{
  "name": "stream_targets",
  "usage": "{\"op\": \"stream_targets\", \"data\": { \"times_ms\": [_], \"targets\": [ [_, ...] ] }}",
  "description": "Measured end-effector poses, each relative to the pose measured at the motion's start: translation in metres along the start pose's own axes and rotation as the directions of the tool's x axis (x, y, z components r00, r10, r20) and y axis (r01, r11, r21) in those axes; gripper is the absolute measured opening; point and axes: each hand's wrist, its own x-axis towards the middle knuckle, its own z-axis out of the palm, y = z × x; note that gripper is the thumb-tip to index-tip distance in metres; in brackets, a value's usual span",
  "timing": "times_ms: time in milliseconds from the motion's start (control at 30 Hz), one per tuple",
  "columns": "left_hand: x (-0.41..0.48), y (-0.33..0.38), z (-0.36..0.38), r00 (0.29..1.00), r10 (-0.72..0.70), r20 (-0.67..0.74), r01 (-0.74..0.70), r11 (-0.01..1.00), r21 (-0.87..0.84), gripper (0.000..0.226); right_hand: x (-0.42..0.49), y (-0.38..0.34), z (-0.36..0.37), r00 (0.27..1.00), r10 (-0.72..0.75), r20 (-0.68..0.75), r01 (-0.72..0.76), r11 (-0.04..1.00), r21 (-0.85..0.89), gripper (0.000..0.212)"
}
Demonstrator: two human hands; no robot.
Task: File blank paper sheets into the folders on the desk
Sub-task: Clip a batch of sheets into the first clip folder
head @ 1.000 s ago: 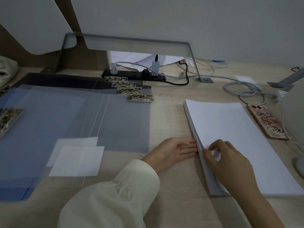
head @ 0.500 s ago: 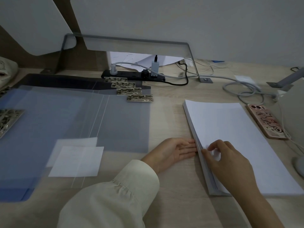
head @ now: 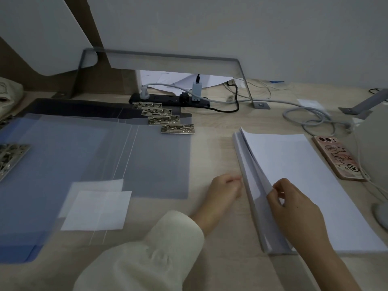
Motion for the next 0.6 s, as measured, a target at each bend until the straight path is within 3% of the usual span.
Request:
{"op": "stream_targets", "data": {
  "times_ms": [67, 167, 233, 400, 500, 600],
  "targets": [
    [-0.005, 0.005, 0.016, 0.993, 0.107, -0.051, -0.094, 0.972, 0.216, 0.032, 0.0, 0.002, 0.0, 0.999, 0.043, -0.008, -0.043, 0.999, 0.029, 0.012],
    [-0.005, 0.015, 0.033, 0.988, -0.098, 0.123, 0.069, 0.973, 0.218, 0.026, -0.002, 0.002, -0.001, 0.998, 0.069, 0.0, -0.069, 0.995, 0.078, 0.015],
    [-0.005, 0.02, 0.039, 0.974, -0.176, 0.141, 0.13, 0.95, 0.285, 0.032, -0.002, 0.002, -0.002, 0.998, 0.069, 0.016, -0.07, 0.991, 0.112, 0.017],
    [0.002, 0.008, 0.056, 0.99, -0.126, 0.06, 0.091, 0.911, 0.403, 0.058, -0.006, 0.008, -0.005, 0.992, 0.088, 0.091, -0.105, 0.974, 0.2, 0.017],
    [-0.003, 0.009, 0.053, 0.998, -0.054, 0.024, 0.041, 0.922, 0.385, 0.05, -0.008, 0.012, -0.011, 0.982, 0.131, 0.139, -0.17, 0.935, 0.313, 0.015],
    [-0.009, 0.014, 0.037, 1.0, 0.004, 0.004, -0.005, 0.964, 0.267, 0.041, -0.007, 0.017, -0.023, 0.973, 0.198, 0.115, -0.222, 0.94, 0.26, 0.03]
  ]
}}
